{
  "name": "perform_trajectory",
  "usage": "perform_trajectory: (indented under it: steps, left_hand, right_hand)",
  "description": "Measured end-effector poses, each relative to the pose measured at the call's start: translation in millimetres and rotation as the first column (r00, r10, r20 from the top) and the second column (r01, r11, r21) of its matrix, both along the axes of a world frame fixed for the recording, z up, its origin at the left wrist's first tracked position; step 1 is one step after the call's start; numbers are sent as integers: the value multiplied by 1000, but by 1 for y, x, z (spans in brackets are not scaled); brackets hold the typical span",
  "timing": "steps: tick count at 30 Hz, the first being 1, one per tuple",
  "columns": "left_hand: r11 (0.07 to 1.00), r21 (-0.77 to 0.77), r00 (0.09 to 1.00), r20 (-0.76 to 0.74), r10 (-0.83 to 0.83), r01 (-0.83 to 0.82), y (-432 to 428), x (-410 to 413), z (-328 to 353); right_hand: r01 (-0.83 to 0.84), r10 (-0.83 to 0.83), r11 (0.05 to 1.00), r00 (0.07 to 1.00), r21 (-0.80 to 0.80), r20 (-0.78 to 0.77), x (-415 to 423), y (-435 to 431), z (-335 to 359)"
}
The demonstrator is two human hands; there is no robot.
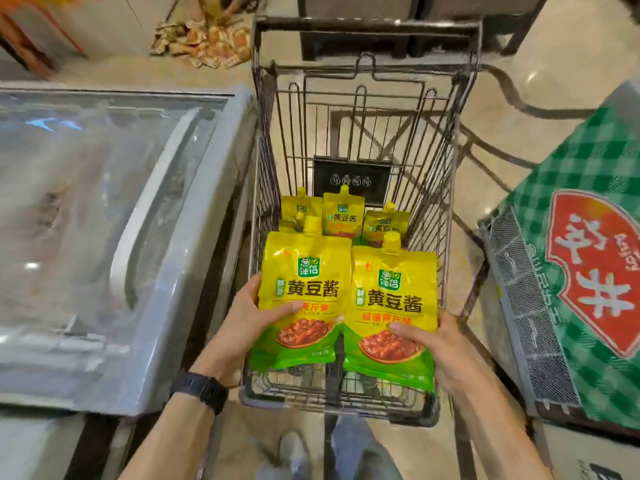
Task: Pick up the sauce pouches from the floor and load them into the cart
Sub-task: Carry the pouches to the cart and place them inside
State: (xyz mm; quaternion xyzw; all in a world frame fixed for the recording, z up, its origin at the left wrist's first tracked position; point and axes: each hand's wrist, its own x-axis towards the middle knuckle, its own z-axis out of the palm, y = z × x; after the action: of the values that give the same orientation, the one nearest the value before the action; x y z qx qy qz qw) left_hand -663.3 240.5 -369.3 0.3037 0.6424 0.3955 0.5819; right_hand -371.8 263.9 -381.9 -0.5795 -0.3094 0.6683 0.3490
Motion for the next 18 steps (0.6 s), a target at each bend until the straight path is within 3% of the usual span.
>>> perform_trajectory:
  steps: [8,13,18]
  left_hand:
    - [996,59,983,-163,79,-70,103,18,-101]
    - [991,114,948,-304,98,-66,141,30,-190]
    - [994,24,937,-333,108,-105,136,42,-267]
  right_hand:
    - [42,-43,999,989,7,139,-27,109,-119]
    - [6,-24,998,952,60,306,-38,157,-207]
    - [-68,34,996,895,60,444,-34,163,-263]
